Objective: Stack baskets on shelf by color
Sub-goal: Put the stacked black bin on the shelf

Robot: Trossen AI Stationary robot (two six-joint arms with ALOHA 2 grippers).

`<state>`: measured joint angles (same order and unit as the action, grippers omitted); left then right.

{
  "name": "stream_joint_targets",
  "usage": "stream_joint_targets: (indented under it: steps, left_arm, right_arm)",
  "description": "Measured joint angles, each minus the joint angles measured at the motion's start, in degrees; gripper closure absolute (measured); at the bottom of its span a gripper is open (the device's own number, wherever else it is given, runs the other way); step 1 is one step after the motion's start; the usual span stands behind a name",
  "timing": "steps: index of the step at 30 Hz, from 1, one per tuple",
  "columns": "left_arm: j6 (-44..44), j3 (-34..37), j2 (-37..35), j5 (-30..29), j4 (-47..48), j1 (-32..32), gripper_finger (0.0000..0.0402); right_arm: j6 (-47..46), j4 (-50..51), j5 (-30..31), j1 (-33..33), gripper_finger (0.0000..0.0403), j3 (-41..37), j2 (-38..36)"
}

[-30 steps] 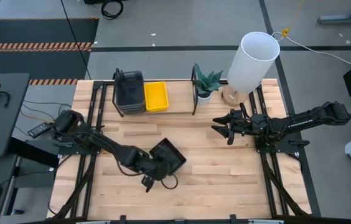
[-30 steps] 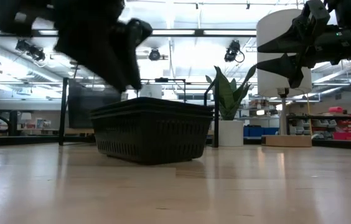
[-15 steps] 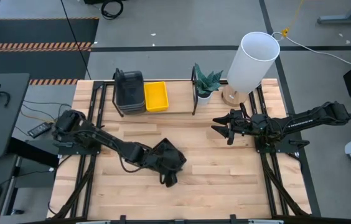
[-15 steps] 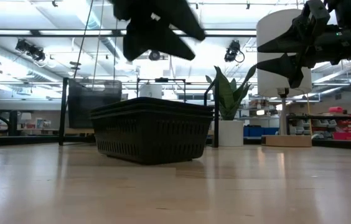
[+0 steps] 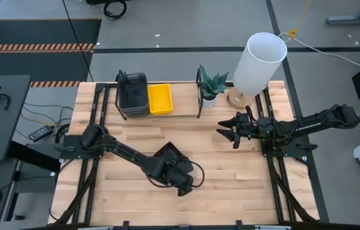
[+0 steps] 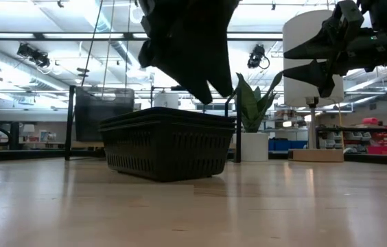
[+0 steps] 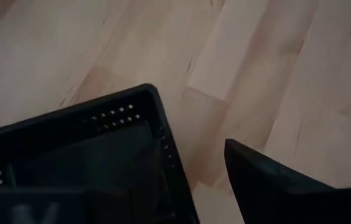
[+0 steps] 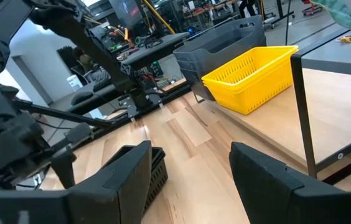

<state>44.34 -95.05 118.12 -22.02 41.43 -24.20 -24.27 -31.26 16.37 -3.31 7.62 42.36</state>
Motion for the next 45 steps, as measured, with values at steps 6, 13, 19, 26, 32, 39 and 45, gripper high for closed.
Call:
stream_joint_targets:
  steps: [6,13,19,26,32,39,45]
  left_arm:
    - [0.06,0.56,0.5,-0.11,0.75,0.4,0.0207]
    - [0.61,0.64,1.02,-0.26,0.69,0.54,0.0207]
    - [1.49,0.7,2.31,0.82,2.73,0.53,0.0208]
    - [-2.58,0.63,3.9,4.07,6.17,0.85,0.0238]
    - [-6.27,0.66,3.89,4.79,8.91,1.02,0.029]
    - [-7.26,0.66,3.8,5.32,11.67,1.22,0.0376]
    - [-10.25,-1.89,3.79,5.19,15.34,1.23,0.0376]
  right_arm:
    - [0.0,0.0,0.01,0.0,0.0182,0.0,0.01]
    - [0.0,-0.08,0.01,0.0,0.0182,0.0,0.01]
    - [0.0,-0.07,0.0,0.0,0.0182,0.0,0.0]
    - [0.0,-0.41,-0.01,0.0,0.0182,0.0,0.0]
    - [0.0,-0.2,0.01,0.0,0.0182,0.02,0.12]
    - [0.0,-0.37,-0.01,0.0,0.0182,0.02,0.12]
    - [0.0,-0.36,0.01,0.0,0.0182,0.02,0.12]
